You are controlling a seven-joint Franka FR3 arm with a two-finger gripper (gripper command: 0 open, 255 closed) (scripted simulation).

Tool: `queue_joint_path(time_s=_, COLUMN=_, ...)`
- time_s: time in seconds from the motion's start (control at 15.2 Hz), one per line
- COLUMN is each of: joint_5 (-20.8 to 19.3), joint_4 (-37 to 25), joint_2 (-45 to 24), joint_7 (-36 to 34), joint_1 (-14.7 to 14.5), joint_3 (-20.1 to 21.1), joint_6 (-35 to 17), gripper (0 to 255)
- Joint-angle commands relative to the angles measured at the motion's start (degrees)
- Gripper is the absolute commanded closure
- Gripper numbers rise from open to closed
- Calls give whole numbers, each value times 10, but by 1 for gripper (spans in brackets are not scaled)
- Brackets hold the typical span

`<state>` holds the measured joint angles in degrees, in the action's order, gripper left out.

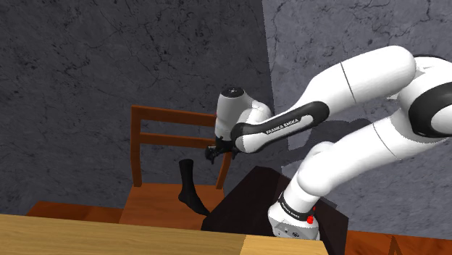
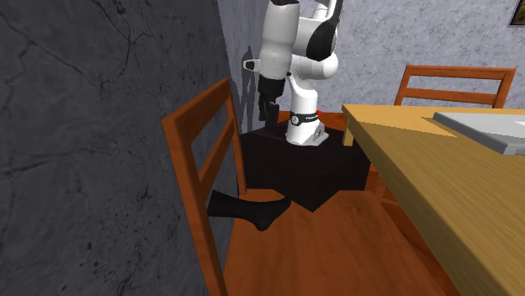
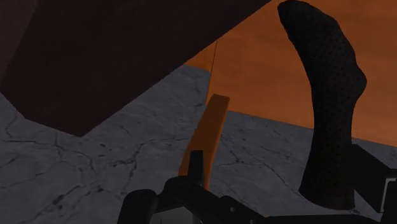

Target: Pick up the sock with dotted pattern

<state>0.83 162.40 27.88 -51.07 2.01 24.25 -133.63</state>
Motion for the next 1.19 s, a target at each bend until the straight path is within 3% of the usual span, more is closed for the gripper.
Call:
queue_joint_path(time_s=0.0, joint_5=-24, joint_4=-4, joint_2=-62, joint_7=-63, joint_1=24, joint_3=39, joint_6=-61, gripper=0)
queue_joint_path(time_s=0.2, joint_5=-107, joint_4=-27, joint_2=-155, joint_7=-179, joint_1=82, joint_3=101, joint_6=-126, gripper=0)
queue_joint_path(time_s=0.33, joint_5=-208, joint_4=-51, joint_2=-226, joint_7=-286, joint_1=130, joint_3=139, joint_6=-154, gripper=0)
queue_joint_path(time_s=0.46, joint_5=-339, joint_4=-86, joint_2=-306, joint_7=-415, joint_1=158, joint_3=153, joint_6=-159, gripper=0)
queue_joint_path(time_s=0.59, joint_5=-453, joint_4=-127, joint_2=-382, joint_7=-528, joint_1=142, joint_3=128, joint_6=-148, gripper=0)
queue_joint_path(time_s=0.73, joint_5=-532, joint_4=-169, joint_2=-447, joint_7=-613, joint_1=108, joint_3=91, joint_6=-135, gripper=0)
queue_joint_path(time_s=0.92, joint_5=-608, joint_4=-233, joint_2=-531, joint_7=-705, joint_1=57, joint_3=41, joint_6=-118, gripper=0)
queue_joint_path(time_s=1.12, joint_5=-647, joint_4=-277, joint_2=-586, joint_7=-755, joint_1=26, joint_3=11, joint_6=-111, gripper=0)
